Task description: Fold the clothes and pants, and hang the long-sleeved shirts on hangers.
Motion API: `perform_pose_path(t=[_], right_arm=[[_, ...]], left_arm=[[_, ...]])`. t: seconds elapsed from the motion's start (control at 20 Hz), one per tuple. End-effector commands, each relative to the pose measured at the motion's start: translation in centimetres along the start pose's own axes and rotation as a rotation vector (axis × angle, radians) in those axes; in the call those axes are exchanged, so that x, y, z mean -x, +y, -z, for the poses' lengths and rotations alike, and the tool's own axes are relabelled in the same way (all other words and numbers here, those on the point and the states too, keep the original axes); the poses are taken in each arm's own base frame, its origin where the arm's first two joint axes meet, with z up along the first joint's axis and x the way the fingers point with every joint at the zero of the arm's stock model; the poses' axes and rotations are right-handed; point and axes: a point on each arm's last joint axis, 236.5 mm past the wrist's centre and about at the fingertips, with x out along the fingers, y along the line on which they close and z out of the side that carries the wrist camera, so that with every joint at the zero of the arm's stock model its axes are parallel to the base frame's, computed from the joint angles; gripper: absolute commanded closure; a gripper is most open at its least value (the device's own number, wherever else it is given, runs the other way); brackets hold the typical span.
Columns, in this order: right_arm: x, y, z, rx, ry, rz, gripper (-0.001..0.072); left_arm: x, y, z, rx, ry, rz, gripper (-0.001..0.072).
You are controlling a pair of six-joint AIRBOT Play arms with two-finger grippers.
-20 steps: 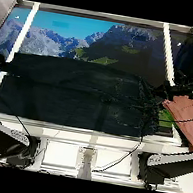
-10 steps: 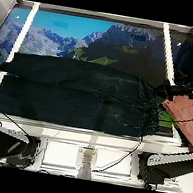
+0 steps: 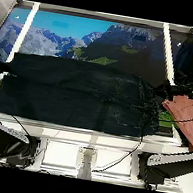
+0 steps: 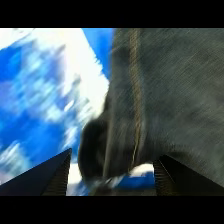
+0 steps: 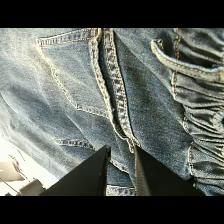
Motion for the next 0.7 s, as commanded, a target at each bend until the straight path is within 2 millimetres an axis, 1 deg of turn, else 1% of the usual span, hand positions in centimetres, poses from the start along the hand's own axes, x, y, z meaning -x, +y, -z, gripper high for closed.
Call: perform_pose_path(t=[0.0, 0.05, 0.1, 0.15, 0.25, 0.35, 0.4, 0.45, 0.55, 0.65], right_arm=[[0.0, 0.0, 0.0, -0.017, 0.000, 0.000, 0.0511], [0.0, 0.0, 0.0, -0.017, 0.000, 0.001, 0.0511], [0.0, 0.0, 0.0, -0.017, 0.000, 0.001, 0.0511], [0.0, 0.0, 0.0, -0.017, 0.000, 0.001, 0.0511], [0.0, 0.0, 0.0, -0.017, 0.000, 0.001, 0.0511], [0.0, 0.0, 0.0, -0.018, 0.000, 0.000, 0.0511], [0.0, 0.0, 0.0, -0.018, 0.000, 0.000, 0.0511], [0.0, 0.1, 0.0, -0.017, 0.000, -0.001, 0.0511], [0.0, 0.2, 0.0, -0.018, -0.002, -0.006, 0.0511], [0.0, 0.5, -0.1, -0.020, -0.006, -0.018, 0.0511]], left_arm=[[-1.4, -0.7, -1.7, -0.008, -0.048, 0.001, 0.0171], [-1.4, -1.2, -2.6, 0.004, -0.085, 0.019, 0.0202], [-1.3, -1.7, -3.5, 0.020, -0.122, 0.044, 0.0262], [-1.2, -2.2, -4.1, 0.033, -0.148, 0.068, 0.0297], [-1.0, -2.9, -4.7, 0.046, -0.171, 0.096, 0.0310], [-1.0, -3.2, -4.5, 0.043, -0.162, 0.109, 0.0581], [-0.8, -3.6, -4.6, 0.046, -0.168, 0.125, 0.0684], [-0.5, -4.3, -5.1, 0.056, -0.186, 0.155, 0.0683], [0.8, -6.0, -7.0, 0.082, -0.262, 0.225, 0.0684], [3.0, -7.9, -9.2, 0.113, -0.349, 0.293, 0.0688]])
